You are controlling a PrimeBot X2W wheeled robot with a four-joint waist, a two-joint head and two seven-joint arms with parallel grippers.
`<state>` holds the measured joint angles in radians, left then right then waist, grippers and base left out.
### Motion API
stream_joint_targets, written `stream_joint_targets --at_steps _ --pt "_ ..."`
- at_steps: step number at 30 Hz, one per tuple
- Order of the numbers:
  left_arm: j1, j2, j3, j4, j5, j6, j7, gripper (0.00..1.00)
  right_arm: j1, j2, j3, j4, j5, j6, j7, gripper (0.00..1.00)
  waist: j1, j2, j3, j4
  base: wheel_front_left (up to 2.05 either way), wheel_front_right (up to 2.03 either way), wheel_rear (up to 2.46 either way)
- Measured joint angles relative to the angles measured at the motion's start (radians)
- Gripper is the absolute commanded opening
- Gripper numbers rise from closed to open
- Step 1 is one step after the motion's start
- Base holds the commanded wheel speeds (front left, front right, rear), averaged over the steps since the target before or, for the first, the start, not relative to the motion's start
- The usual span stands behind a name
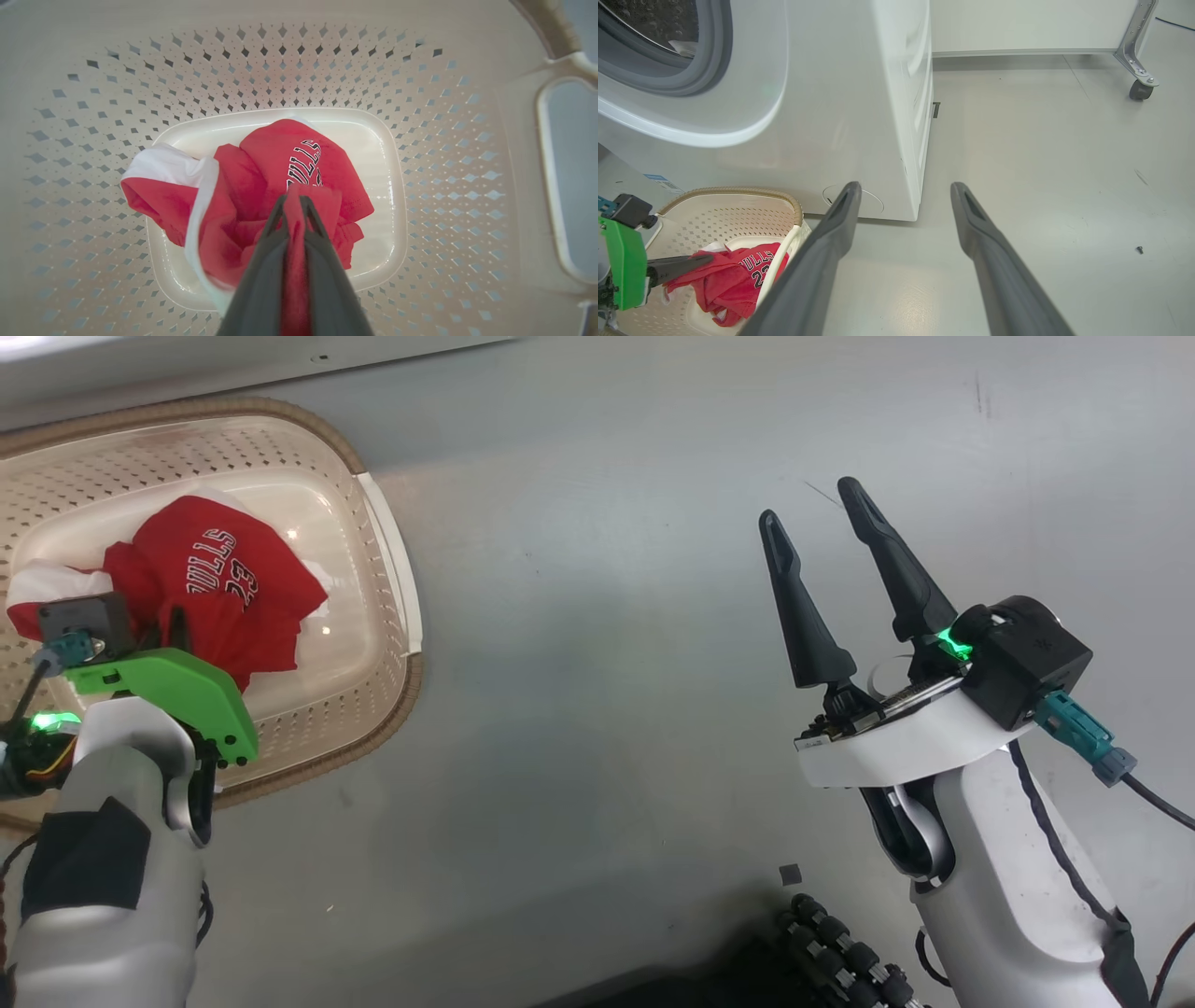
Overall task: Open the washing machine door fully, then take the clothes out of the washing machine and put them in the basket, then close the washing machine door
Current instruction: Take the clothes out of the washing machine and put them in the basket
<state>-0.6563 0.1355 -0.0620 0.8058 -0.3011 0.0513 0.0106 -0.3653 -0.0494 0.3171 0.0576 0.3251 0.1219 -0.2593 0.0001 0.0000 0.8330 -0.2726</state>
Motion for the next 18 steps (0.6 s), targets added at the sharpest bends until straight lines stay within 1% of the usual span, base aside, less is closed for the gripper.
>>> stream_joint_targets --at_steps 1,2,3,7,14,18 --pt "-0.004 -0.002 0.0 0.007 0.0 -0.005 -0.004 0.65 -0.001 0.0 -0.002 0.001 0.0 0.0 0.0 1.0 0.0 0.0 -0.003 0.003 0.0 0.0 0.0" --pt "-0.007 -0.005 -0.001 0.015 0.0 -0.005 -0.013 0.92 -0.003 0.0 -0.003 0.003 0.0 0.0 0.0 1.0 0.0 0.0 -0.006 0.005 0.0 0.0 0.0" --pt "-0.008 -0.008 -0.003 0.023 0.0 -0.005 -0.021 1.0 -0.004 0.0 -0.005 0.006 -0.001 0.0 0.0 1.0 0.0 0.0 -0.01 0.008 0.0 0.0 0.0" --pt "-0.01 -0.02 -0.009 0.039 0.0 -0.015 -0.062 1.0 -0.006 0.0 -0.018 0.014 -0.002 0.0 0.0 1.0 0.0 0.0 -0.029 0.021 0.0 0.0 0.0" --pt "-0.01 -0.022 -0.011 0.062 0.003 -0.02 -0.15 1.0 -0.006 0.0 -0.022 0.042 -0.011 0.0 0.0 1.0 0.0 0.0 -0.079 0.042 0.0 0.0 0.0" --pt "-0.009 -0.037 -0.023 0.065 0.007 -0.026 -0.204 1.0 -0.005 0.0 -0.037 0.063 -0.021 0.0 0.0 1.0 0.0 0.0 -0.117 0.054 0.0 0.0 0.0"
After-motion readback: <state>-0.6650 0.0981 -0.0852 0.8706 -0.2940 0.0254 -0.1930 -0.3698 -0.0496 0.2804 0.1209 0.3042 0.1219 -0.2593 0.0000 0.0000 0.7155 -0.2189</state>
